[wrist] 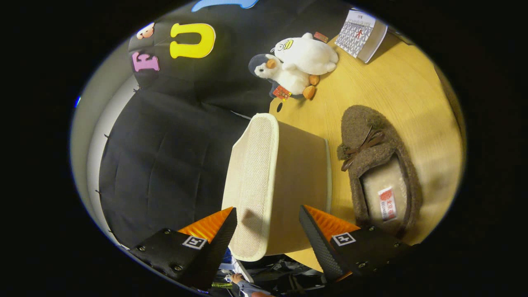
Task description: Open the storage box then place both shoes into the box .Put the left shoe in first, then the right shoe, with the right side of both shoes facing outward in a uniform manner.
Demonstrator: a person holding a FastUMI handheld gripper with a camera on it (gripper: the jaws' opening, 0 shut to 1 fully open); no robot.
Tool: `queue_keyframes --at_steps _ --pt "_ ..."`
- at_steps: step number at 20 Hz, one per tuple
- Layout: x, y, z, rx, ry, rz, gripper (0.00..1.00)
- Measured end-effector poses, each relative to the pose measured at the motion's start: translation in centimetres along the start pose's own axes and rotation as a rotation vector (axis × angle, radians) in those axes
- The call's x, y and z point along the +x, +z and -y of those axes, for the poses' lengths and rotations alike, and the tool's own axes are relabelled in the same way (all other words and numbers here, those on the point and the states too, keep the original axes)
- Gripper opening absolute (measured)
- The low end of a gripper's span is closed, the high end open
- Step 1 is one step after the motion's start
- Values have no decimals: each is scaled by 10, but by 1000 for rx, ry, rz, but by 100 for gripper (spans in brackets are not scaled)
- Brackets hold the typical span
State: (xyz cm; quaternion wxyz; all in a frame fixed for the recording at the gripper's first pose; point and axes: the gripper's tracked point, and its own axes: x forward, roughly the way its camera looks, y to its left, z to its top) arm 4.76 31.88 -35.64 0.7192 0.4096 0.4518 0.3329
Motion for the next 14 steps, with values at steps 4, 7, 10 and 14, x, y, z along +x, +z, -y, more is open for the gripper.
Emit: queue_keyframes --at_steps 4,7,10,14 --pt "4 -4 -6 56 29 -33 80" --pt "3 2 -11 60 39 -20 80" --pt "0 2 -28 90 110 -32 35" --pt "7 5 -32 107 103 -40 7"
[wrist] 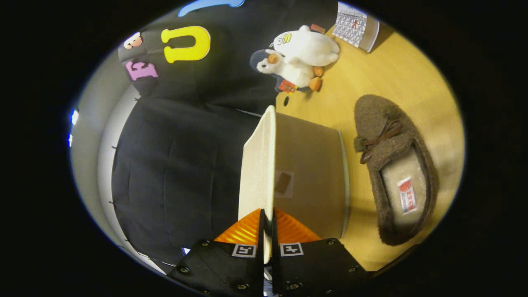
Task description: Open the storage box then place both shoes into the box .Put the left shoe in first, then the right shoe, with the right side of both shoes facing outward in a uniform manner.
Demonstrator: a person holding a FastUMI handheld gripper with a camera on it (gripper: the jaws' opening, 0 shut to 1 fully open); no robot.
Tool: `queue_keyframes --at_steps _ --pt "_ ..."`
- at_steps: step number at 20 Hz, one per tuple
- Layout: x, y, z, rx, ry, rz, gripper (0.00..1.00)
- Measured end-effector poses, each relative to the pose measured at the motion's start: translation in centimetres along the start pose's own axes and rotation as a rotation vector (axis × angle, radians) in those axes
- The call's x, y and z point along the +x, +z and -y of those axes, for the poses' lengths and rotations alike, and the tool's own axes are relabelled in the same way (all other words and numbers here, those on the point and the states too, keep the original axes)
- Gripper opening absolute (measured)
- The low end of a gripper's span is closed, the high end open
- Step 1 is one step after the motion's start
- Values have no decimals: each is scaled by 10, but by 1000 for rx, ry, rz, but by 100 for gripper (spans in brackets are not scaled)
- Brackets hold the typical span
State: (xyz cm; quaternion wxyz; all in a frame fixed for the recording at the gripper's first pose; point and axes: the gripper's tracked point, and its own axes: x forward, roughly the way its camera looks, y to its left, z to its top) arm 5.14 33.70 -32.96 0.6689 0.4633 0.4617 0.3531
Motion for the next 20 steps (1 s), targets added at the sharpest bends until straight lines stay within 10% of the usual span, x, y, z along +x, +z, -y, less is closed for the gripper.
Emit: queue_keyframes --at_steps 8,20 --pt "-16 0 -45 -91 13 17 2" --pt "45 -25 -195 -471 -180 32 7"
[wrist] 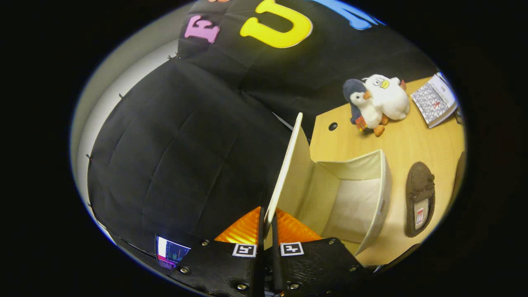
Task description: Open the storage box then place both shoes into the box .Put the left shoe in first, then the right shoe, with the right side of both shoes facing outward in a uniform manner.
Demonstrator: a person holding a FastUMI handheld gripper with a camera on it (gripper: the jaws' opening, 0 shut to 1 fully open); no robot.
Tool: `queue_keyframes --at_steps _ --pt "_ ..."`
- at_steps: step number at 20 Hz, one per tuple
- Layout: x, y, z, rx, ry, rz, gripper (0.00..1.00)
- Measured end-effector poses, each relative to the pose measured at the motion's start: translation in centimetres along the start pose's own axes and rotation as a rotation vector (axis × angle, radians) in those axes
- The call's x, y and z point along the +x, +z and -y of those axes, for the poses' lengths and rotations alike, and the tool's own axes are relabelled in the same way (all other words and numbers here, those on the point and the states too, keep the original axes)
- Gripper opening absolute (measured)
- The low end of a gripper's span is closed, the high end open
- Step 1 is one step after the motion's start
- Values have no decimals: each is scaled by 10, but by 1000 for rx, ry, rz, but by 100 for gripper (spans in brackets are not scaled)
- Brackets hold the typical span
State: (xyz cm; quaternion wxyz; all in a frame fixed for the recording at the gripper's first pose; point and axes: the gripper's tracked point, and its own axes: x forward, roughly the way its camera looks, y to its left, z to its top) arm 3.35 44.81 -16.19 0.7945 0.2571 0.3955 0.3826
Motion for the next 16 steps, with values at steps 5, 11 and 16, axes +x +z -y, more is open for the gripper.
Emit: queue_keyframes --at_steps 5,11,16 --pt "58 -6 -48 -24 -7 -32 7" --pt "111 -9 -77 -144 -29 -42 60" --pt "117 -14 -82 -177 -30 -68 96"
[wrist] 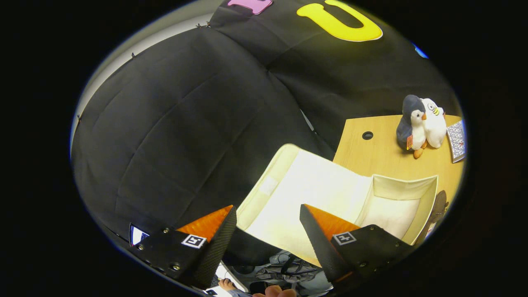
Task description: Open the storage box then place both shoes into the box .Put the left shoe in first, then the right shoe, with the right side of both shoes facing outward in a uniform manner.
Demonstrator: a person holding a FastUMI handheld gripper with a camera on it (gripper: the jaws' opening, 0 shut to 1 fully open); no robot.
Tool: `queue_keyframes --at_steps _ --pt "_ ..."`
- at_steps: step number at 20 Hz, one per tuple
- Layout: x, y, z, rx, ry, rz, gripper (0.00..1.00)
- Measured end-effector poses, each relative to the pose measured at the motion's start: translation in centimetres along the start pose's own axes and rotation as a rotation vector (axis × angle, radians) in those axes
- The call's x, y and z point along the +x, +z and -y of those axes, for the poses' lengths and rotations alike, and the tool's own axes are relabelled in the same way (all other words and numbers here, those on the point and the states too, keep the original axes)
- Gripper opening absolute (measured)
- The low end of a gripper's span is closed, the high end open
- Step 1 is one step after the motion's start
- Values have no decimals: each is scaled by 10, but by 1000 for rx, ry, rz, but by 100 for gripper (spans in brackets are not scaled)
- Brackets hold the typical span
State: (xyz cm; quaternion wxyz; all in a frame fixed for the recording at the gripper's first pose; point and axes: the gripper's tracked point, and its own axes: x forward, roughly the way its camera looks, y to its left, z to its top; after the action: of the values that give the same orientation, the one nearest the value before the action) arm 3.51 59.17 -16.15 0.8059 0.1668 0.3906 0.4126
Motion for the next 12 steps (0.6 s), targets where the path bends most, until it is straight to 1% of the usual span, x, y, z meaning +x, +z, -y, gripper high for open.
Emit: queue_keyframes --at_steps 3,6,9,12 --pt "-10 0 6 4 1 0 96" --pt "-32 5 19 -24 -5 19 96" --pt "-64 12 50 -66 -50 56 96" --pt "-94 17 89 -107 -120 84 96"
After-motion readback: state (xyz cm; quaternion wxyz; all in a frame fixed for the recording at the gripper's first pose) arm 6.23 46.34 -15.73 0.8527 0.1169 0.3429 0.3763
